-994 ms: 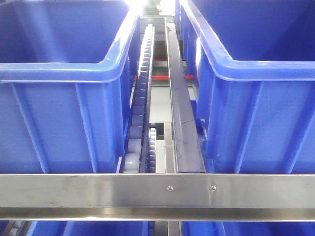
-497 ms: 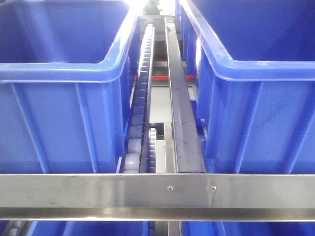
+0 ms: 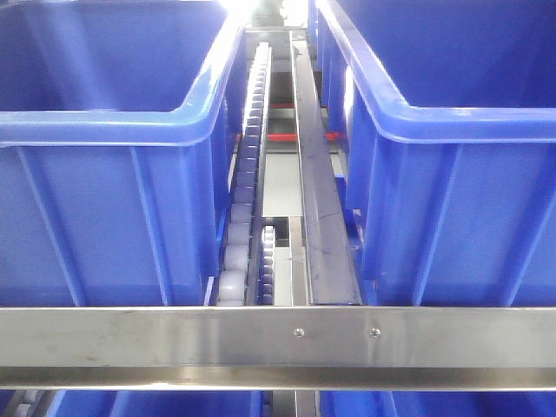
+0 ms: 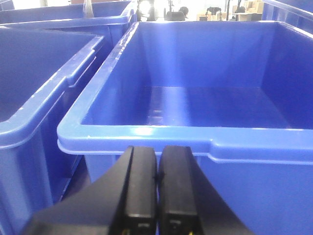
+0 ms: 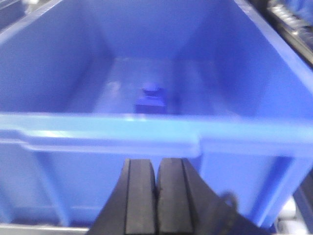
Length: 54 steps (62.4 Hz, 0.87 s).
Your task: Pick and sort blue part to right shelf
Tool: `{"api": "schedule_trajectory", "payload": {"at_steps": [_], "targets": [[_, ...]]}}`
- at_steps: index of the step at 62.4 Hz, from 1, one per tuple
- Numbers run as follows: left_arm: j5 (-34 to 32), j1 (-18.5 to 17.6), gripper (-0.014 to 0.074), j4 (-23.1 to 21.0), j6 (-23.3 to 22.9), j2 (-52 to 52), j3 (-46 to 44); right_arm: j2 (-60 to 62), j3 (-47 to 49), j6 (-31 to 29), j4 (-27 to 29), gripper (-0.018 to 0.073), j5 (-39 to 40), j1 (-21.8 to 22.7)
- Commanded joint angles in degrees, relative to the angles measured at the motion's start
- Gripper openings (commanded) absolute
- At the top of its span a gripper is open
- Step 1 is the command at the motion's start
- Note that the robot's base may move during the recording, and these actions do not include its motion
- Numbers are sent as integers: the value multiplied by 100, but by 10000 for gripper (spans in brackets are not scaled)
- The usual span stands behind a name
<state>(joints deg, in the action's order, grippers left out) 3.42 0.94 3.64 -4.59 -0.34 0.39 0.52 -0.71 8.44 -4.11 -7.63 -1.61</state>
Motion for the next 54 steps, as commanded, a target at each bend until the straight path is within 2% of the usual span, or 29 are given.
{"api": "schedule_trajectory", "payload": {"at_steps": [1,54], "targets": [[-519,-3,124,-47,0,-121,133,128,16,-47,102,38,763,154],[-519,-3,124,-47,0,-121,133,134,16,-42,102,38,763,170]]}}
